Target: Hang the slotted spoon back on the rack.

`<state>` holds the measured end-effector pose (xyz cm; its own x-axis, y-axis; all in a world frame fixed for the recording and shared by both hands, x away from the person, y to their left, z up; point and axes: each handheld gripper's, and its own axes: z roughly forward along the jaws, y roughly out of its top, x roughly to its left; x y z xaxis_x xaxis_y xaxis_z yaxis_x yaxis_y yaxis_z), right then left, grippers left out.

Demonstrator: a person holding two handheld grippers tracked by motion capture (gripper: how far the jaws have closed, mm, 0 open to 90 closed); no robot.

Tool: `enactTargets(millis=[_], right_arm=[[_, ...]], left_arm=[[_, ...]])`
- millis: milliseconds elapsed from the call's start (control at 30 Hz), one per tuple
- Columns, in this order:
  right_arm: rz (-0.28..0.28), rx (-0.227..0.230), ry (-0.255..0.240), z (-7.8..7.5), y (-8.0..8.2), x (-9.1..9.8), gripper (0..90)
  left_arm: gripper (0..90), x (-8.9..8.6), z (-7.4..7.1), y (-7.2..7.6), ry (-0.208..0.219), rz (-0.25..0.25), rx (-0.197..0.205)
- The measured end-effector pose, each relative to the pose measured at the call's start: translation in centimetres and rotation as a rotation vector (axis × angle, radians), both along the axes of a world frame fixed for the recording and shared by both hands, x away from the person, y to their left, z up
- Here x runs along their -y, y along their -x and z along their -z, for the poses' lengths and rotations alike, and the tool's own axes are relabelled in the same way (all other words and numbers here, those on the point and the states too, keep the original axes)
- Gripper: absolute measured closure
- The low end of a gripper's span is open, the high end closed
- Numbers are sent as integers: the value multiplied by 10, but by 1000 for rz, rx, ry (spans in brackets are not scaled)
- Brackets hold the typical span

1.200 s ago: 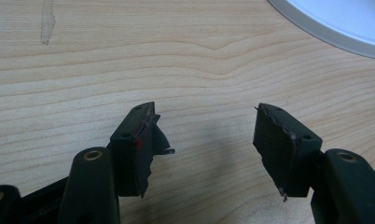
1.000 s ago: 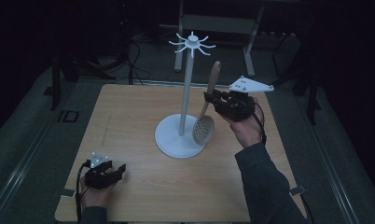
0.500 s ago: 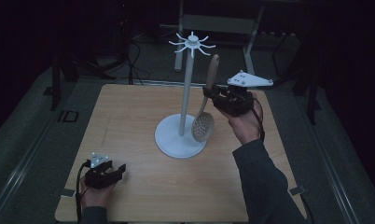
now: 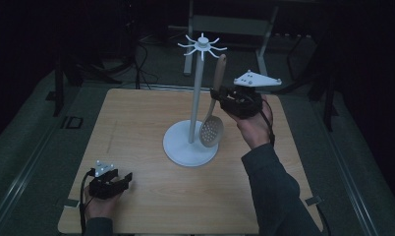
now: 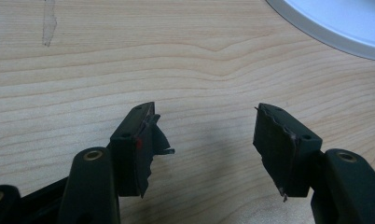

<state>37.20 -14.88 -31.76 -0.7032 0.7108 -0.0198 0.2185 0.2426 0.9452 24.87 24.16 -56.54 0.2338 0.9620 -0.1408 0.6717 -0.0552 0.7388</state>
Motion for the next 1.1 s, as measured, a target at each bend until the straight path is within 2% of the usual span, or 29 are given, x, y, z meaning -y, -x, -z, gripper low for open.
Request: enactTargets(millis=[167,600,1100], right_arm=[[7,-19,5,0,-3,-2,741],[9,-25,9,-2,-10,-8,741],[16,-38,41,-1,-17,-17,740]], left_arm=[[398,0,0,0,0,0,1],[397,-1,0,0,3,-6,0],[397,0,0,0,2,-1,1]])
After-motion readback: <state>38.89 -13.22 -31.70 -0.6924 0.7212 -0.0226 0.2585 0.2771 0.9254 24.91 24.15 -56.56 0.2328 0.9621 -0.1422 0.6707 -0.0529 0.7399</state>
